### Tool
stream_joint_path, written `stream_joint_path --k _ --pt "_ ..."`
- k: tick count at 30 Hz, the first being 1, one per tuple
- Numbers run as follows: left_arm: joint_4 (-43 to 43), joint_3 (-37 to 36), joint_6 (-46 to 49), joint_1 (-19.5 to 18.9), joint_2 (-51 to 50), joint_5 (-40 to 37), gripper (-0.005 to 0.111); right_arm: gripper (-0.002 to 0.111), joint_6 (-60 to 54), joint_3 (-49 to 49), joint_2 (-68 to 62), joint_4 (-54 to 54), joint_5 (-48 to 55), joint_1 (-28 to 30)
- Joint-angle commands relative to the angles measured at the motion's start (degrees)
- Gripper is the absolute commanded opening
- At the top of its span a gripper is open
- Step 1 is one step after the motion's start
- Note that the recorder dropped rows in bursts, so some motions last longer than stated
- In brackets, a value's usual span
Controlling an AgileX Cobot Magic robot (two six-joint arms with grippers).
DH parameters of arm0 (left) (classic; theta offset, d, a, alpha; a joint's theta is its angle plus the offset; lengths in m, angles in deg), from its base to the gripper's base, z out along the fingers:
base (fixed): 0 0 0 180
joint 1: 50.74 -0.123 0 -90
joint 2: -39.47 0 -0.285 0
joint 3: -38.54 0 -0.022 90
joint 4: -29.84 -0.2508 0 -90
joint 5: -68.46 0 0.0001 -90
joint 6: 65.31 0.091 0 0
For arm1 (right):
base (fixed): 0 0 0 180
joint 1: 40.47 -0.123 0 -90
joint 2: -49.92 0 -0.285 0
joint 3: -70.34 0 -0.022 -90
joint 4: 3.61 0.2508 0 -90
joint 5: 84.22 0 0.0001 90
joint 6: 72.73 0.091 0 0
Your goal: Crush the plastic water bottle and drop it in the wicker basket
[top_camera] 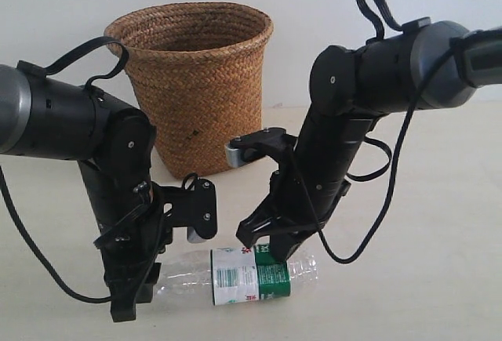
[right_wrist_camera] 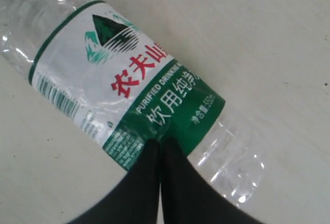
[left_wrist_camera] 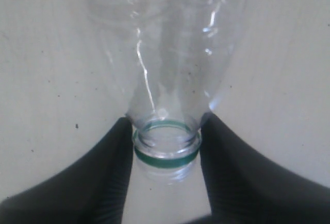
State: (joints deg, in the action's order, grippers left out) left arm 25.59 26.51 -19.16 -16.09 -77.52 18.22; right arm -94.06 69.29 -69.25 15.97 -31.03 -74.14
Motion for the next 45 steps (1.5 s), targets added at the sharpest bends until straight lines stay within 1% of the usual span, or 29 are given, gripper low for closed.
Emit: stream_joint_path --k 1,18,28,37,45 --pt "0.86 -0.14 -0.25 -0.14 0.42 -0.11 0.004 0.000 -0.04 -0.13 -2.24 -0.61 -0.23 -0.11" --pt "0.86 -0.14 -0.25 -0.14 0.42 -0.11 0.004 0.000 -0.62 -0.13 -9.12 -0.21 0.22 -0.11" --pt "0.86 -0.14 -0.25 -0.14 0.42 -0.11 0.004 0.000 -1.67 -2.77 -9.35 0.96 -0.79 -0.11" --pt "0.96 -0.14 -0.25 -0.14 0.42 -0.59 0.004 0.000 -1.67 -2.92 -9.35 1.11 -0.63 -0.11" --pt "1.93 -0.14 -0.25 -0.14 0.42 -0.59 0.004 0.000 -2.15 -2.92 -13.59 2.37 -0.11 -0.11"
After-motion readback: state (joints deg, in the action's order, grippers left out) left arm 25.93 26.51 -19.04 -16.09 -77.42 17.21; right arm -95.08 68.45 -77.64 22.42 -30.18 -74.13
